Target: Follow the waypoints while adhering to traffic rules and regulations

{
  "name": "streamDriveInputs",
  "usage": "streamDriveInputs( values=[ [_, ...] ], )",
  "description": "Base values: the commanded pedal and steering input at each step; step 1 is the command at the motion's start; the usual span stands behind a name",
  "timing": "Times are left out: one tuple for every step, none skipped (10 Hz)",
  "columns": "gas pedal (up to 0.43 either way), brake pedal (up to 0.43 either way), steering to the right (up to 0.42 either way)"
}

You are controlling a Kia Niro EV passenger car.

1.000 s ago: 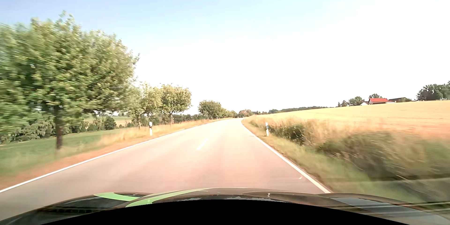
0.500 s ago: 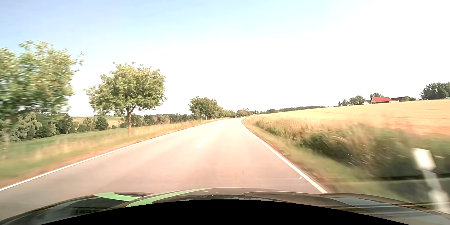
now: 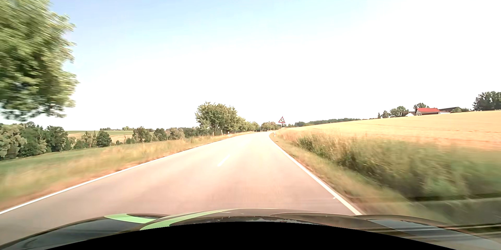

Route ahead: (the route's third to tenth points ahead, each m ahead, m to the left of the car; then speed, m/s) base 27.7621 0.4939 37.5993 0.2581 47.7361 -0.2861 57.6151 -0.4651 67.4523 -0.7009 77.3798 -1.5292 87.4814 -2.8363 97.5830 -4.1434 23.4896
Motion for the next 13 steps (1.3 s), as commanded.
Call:
streamDriveInputs(
  values=[
    [0.177, 0.000, 0.005],
    [0.177, 0.000, 0.005],
    [0.177, 0.000, 0.005],
    [0.177, 0.000, 0.006],
    [0.177, 0.000, 0.005],
    [0.177, 0.000, 0.006],
    [0.177, 0.000, 0.006],
    [0.177, 0.000, 0.006],
    [0.177, 0.000, 0.006],
    [0.177, 0.000, 0.006],
    [0.177, 0.000, 0.006],
    [0.177, 0.000, 0.007],
    [0.177, 0.000, 0.006]
  ],
)
